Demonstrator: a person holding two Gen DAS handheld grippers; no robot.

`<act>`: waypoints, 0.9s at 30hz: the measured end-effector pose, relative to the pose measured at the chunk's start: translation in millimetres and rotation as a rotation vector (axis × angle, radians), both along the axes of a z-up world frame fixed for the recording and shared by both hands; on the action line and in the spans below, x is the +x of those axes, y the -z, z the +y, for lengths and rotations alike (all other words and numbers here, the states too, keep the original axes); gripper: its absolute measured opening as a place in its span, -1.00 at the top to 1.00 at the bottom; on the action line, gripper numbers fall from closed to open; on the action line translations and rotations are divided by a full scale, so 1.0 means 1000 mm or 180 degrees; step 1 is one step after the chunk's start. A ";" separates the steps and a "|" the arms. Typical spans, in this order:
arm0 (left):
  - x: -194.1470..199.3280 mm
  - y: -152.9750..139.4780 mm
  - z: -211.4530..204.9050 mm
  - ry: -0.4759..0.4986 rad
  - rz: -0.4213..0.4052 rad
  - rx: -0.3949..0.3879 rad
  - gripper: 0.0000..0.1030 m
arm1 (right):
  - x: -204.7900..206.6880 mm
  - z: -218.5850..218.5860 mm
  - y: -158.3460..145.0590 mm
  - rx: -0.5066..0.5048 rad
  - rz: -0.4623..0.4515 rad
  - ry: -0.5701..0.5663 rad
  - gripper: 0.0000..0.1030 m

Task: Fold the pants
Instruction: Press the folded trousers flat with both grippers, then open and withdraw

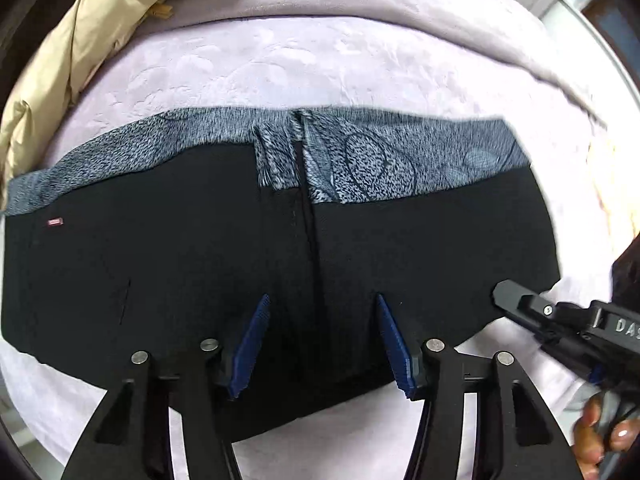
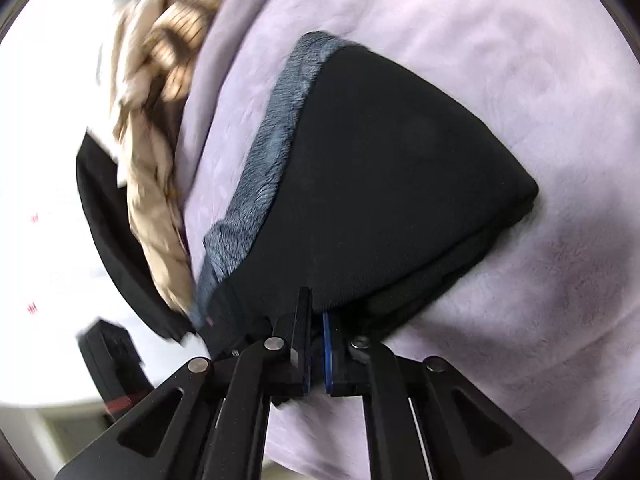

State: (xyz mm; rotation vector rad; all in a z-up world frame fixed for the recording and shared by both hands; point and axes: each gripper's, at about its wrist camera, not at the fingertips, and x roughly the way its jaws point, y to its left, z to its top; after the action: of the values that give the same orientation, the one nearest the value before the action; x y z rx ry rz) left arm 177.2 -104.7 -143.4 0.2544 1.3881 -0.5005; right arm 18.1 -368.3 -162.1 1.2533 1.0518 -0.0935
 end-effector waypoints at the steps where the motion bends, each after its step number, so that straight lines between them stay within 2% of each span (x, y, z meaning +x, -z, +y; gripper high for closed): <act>1: -0.001 0.004 -0.001 0.0014 -0.0002 0.0032 -0.15 | 0.000 0.002 0.005 0.0002 0.0068 -0.0029 0.92; 3: -0.003 0.006 0.003 -0.0062 0.0052 0.0037 -0.18 | -0.001 0.002 0.011 0.0012 0.0143 -0.0035 0.92; 5: -0.003 -0.005 0.007 -0.0109 -0.0011 0.0055 -0.18 | 0.006 0.002 0.005 0.0022 0.0091 -0.0233 0.83; 6: -0.003 -0.012 0.008 -0.0100 -0.0089 0.0066 -0.18 | 0.010 0.003 -0.001 0.0011 0.0093 -0.0444 0.75; 7: -0.004 -0.020 0.008 -0.0069 -0.0190 0.0064 -0.18 | 0.012 0.005 -0.008 -0.0041 0.0103 -0.0647 0.51; 8: -0.003 -0.031 0.007 -0.0035 -0.0307 0.0074 -0.18 | 0.013 0.005 -0.018 -0.0144 0.0067 -0.0790 0.40; 9: -0.001 -0.038 0.005 -0.0008 -0.0388 0.0064 -0.21 | 0.013 0.004 -0.032 -0.0324 -0.0025 -0.0892 0.39; 10: 0.001 -0.044 0.002 0.0002 -0.0441 0.0045 -0.45 | 0.014 -0.001 -0.049 -0.0540 -0.0155 -0.0950 0.38; 11: 0.004 -0.049 -0.002 -0.0005 -0.0493 0.0009 -0.63 | 0.014 -0.006 -0.059 -0.0667 -0.0209 -0.0938 0.38; 12: 0.007 -0.053 -0.007 -0.0013 -0.0544 -0.0053 -0.63 | 0.018 -0.017 -0.070 -0.0824 -0.0249 -0.0854 0.38; 14: 0.016 -0.054 -0.024 0.0003 -0.0580 -0.0102 -0.63 | 0.028 -0.034 -0.078 -0.0914 -0.0244 -0.0712 0.38; 17: 0.027 -0.033 -0.050 0.0042 -0.0562 -0.0024 -0.64 | 0.052 -0.059 -0.071 -0.0978 -0.0182 -0.0529 0.39; 19: 0.034 -0.013 -0.056 0.0015 -0.0537 0.0177 -0.64 | 0.067 -0.064 -0.057 -0.1015 -0.0051 -0.0536 0.39; 21: 0.036 0.016 -0.055 0.0005 -0.0391 0.0504 -0.66 | 0.074 -0.061 -0.031 -0.0864 0.0175 -0.0645 0.39; 23: 0.034 0.024 -0.043 -0.0047 -0.0300 0.0368 -0.70 | 0.070 -0.054 -0.008 -0.0741 0.0307 -0.0698 0.39; 25: 0.028 0.020 -0.032 -0.0039 -0.0272 0.0286 -0.70 | 0.061 -0.047 -0.012 -0.0883 0.0165 -0.0648 0.40; 27: 0.019 0.016 -0.021 0.0011 -0.0259 0.0269 -0.70 | 0.056 -0.039 -0.018 -0.0965 0.0163 -0.0711 0.40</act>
State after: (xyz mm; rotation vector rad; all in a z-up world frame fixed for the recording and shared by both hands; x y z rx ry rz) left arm 196.0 -125.3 -159.7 0.3423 1.3313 -0.4303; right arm 74.5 -407.0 -144.6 0.8593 1.1675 -0.1097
